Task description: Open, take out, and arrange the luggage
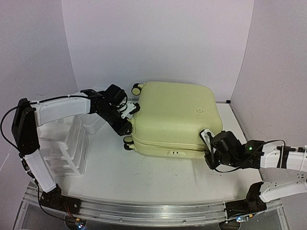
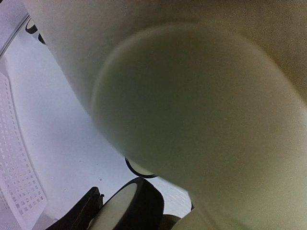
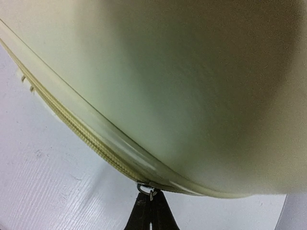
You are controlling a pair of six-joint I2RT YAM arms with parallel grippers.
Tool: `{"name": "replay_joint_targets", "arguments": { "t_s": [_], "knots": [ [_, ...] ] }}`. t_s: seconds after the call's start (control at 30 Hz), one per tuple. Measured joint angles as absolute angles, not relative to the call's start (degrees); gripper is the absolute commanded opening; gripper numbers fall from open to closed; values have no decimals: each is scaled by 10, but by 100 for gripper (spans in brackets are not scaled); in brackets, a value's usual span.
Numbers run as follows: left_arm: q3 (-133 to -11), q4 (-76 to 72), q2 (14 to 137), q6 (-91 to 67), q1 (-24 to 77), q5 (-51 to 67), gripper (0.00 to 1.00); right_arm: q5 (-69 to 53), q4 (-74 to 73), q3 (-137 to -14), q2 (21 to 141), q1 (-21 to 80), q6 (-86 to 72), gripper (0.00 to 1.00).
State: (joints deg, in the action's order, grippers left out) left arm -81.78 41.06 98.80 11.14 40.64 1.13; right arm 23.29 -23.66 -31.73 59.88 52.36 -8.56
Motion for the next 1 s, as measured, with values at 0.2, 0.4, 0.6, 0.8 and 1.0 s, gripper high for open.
{"name": "replay_joint_targets", "arguments": {
  "t_s": [0.2, 0.4, 0.6, 0.8, 1.0],
  "knots": [
    [-818, 416, 987, 136, 384, 21, 0, 142, -131, -260, 561, 462, -10, 0],
    [-797, 395, 976, 149, 377, 40, 0, -6, -90, -244, 554, 364, 51, 0],
    [-768, 370, 957, 147, 374, 46, 0, -99, -15, -215, 562, 289, 65, 0],
    [-748, 356, 943, 137, 372, 48, 0, -88, 34, -197, 566, 255, 34, 0],
    [-737, 346, 936, 136, 370, 50, 0, -79, 57, -179, 557, 231, 38, 0]
  ]
}}
